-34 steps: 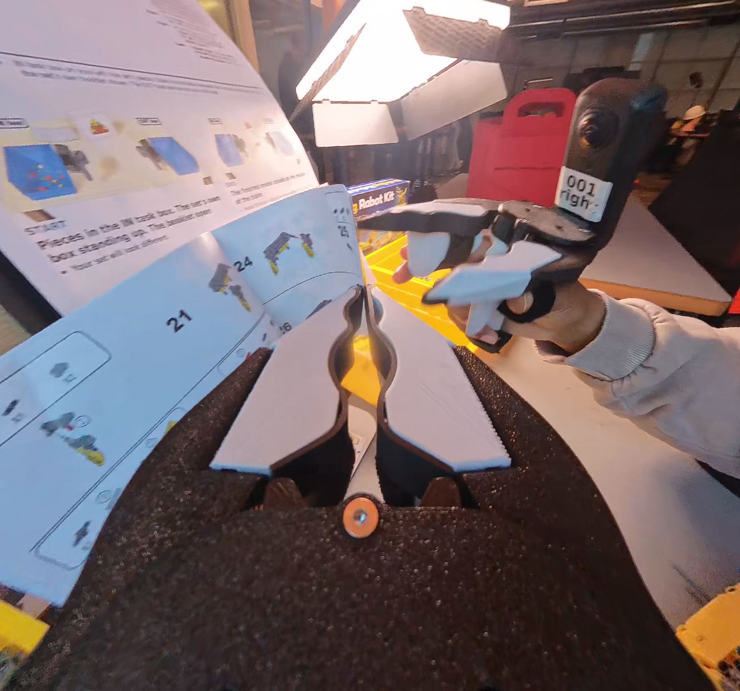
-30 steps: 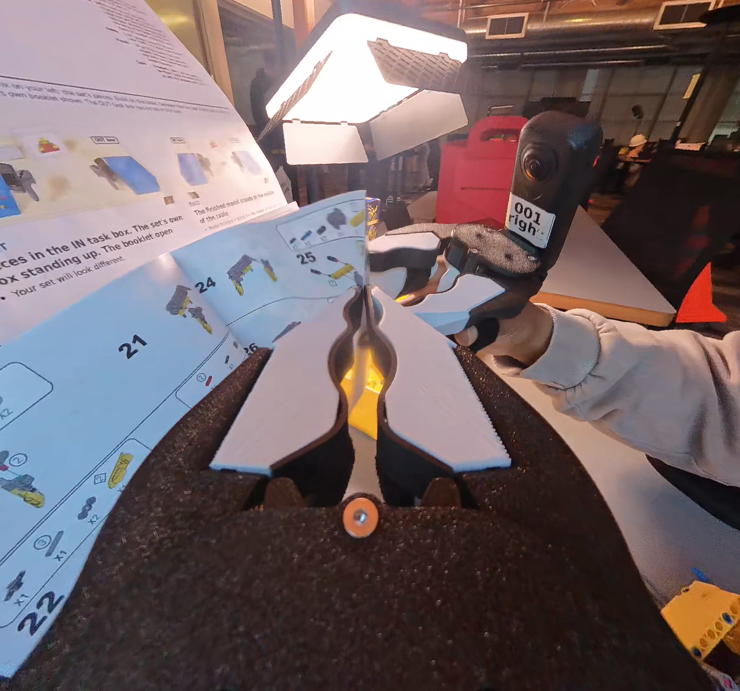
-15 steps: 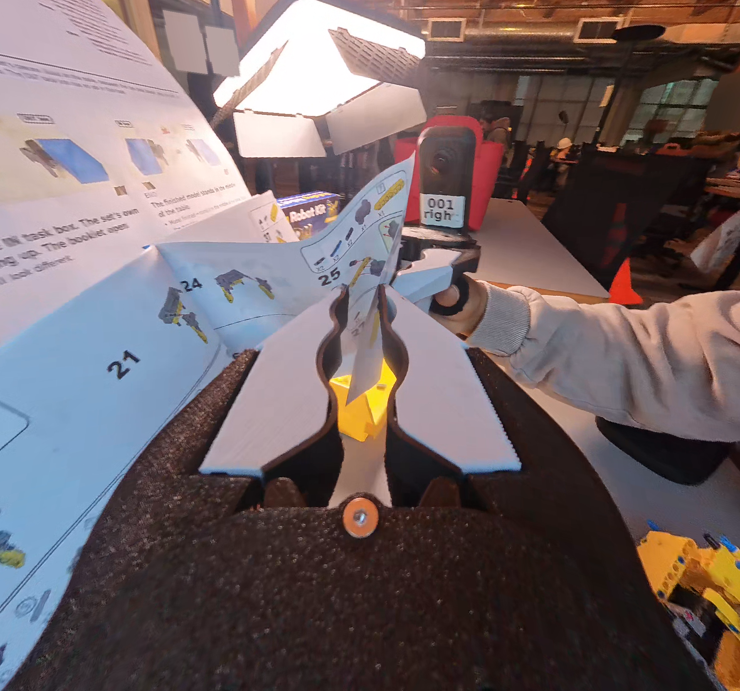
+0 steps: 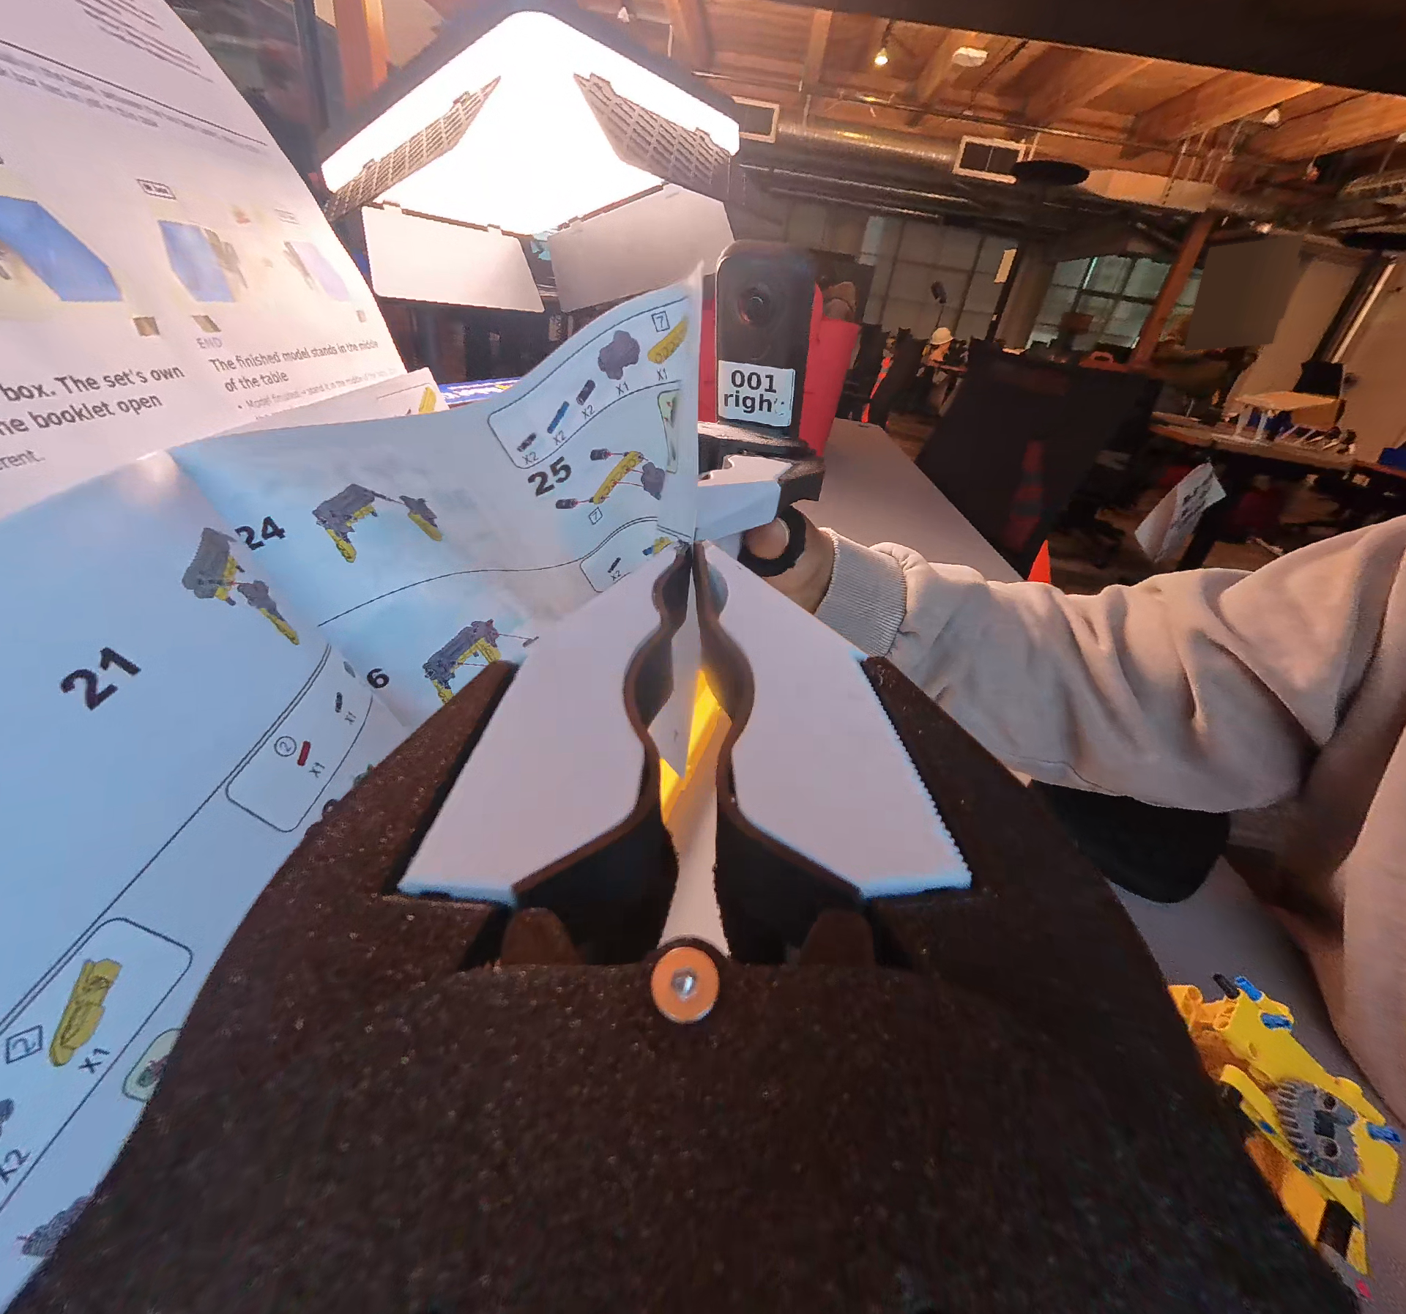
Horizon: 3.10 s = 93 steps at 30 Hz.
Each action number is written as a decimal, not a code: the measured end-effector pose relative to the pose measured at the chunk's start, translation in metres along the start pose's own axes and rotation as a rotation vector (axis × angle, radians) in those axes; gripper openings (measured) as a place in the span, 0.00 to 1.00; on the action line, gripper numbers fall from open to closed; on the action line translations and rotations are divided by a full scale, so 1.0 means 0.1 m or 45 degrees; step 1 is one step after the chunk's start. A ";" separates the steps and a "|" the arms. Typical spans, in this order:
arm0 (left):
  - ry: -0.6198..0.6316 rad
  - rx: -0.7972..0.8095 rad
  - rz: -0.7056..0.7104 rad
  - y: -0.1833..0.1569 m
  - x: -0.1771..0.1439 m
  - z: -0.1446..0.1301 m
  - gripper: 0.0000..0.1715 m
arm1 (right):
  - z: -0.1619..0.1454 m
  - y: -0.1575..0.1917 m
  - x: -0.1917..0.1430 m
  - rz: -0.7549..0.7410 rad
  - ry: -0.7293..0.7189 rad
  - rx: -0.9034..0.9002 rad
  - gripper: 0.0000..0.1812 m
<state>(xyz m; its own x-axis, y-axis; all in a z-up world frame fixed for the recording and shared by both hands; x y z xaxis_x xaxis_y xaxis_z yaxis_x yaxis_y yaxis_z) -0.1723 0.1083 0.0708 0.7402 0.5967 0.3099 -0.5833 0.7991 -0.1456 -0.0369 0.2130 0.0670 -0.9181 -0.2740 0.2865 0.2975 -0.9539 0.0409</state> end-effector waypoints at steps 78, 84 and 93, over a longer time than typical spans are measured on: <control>-0.106 -0.016 0.141 -0.12 0.33 -0.28 0.00 | 0.30 0.16 -0.51 -0.326 -0.204 0.093 0.08; -0.083 -0.081 0.153 -0.05 0.46 -0.28 0.10 | 0.27 0.08 -0.47 -0.248 -0.215 0.150 0.07; -0.086 -0.171 0.086 0.04 0.56 -0.21 0.00 | 0.30 -0.02 -0.42 -0.186 -0.185 0.166 0.07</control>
<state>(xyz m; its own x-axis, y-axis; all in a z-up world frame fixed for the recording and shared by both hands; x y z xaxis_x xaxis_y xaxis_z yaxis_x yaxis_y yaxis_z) -0.1260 0.1465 0.0684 0.6739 0.6470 0.3566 -0.5780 0.7624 -0.2909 0.0093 0.2299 0.0841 -0.9092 -0.1049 0.4030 0.2043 -0.9556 0.2122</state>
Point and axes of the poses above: each gripper's, where its closed fingertips meet, x out along the fingers, z out of its top, y = z × x across the jaws, the point moved 8 cm from there along -x, back along the fingers, and after that the axes turned 13 degrees about -y, right-handed, at the moved point
